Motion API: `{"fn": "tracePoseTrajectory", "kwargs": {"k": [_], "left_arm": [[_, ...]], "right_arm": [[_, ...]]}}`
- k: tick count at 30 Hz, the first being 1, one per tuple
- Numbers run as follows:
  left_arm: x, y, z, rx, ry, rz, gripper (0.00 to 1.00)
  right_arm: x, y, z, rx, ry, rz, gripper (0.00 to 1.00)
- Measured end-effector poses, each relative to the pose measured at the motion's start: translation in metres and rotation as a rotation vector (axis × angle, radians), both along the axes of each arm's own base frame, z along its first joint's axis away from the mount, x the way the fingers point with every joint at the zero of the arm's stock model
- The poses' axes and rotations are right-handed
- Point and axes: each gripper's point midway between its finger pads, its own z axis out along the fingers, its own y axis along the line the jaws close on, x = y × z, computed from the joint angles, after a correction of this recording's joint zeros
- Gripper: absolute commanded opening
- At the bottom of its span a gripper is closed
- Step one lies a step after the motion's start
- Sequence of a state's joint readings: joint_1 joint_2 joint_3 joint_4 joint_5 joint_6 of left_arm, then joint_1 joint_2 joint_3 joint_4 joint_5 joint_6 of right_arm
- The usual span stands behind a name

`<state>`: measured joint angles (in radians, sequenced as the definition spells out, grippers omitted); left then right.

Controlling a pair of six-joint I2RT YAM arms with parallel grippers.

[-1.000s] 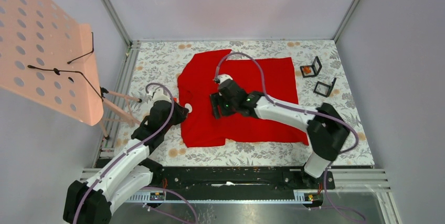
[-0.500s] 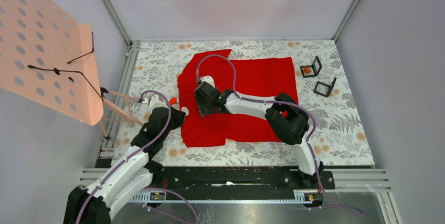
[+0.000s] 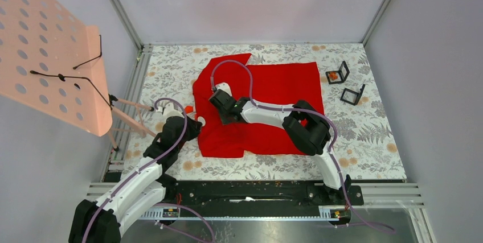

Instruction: Pin the brooch onto the clothing

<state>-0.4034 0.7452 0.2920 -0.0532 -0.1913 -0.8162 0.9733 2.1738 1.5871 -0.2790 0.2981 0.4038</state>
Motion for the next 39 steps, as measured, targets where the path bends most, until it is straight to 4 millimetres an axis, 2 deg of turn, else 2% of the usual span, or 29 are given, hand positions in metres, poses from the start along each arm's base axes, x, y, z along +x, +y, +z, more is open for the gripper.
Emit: {"fn": "tracePoseTrajectory", "kwargs": {"k": [5, 11, 12, 14, 16, 22, 28, 34, 39], "left_arm": [[0.0, 0.0, -0.005, 0.014, 0.017, -0.008, 0.0], [0.0, -0.001, -0.007, 0.02, 0.021, -0.014, 0.0], [0.0, -0.001, -0.007, 0.02, 0.019, -0.015, 0.0], [0.001, -0.001, -0.007, 0.025, 0.018, -0.018, 0.0], [0.001, -0.002, -0.009, 0.028, 0.022, -0.021, 0.0], [0.001, -0.002, -0.01, 0.034, 0.024, -0.03, 0.0], [0.001, -0.006, -0.016, 0.055, 0.039, -0.048, 0.0], [-0.004, -0.022, -0.025, 0.092, 0.064, -0.112, 0.0], [-0.002, -0.024, -0.031, 0.108, 0.081, -0.114, 0.0]], "right_arm": [[-0.001, -0.001, -0.002, -0.002, 0.001, 0.001, 0.44], [-0.004, -0.006, 0.0, -0.004, -0.001, 0.005, 0.39], [-0.004, -0.006, 0.003, 0.0, -0.004, 0.006, 0.35], [-0.004, -0.005, 0.007, 0.012, -0.013, 0.008, 0.18], [-0.003, -0.004, 0.008, 0.017, -0.019, 0.016, 0.07], [-0.005, -0.001, 0.008, 0.027, -0.008, 0.026, 0.0], [-0.008, -0.004, 0.012, 0.044, -0.013, 0.031, 0.0], [-0.011, -0.007, 0.032, 0.089, -0.042, 0.032, 0.04], [-0.014, -0.008, 0.045, 0.122, -0.051, 0.042, 0.09]]}}
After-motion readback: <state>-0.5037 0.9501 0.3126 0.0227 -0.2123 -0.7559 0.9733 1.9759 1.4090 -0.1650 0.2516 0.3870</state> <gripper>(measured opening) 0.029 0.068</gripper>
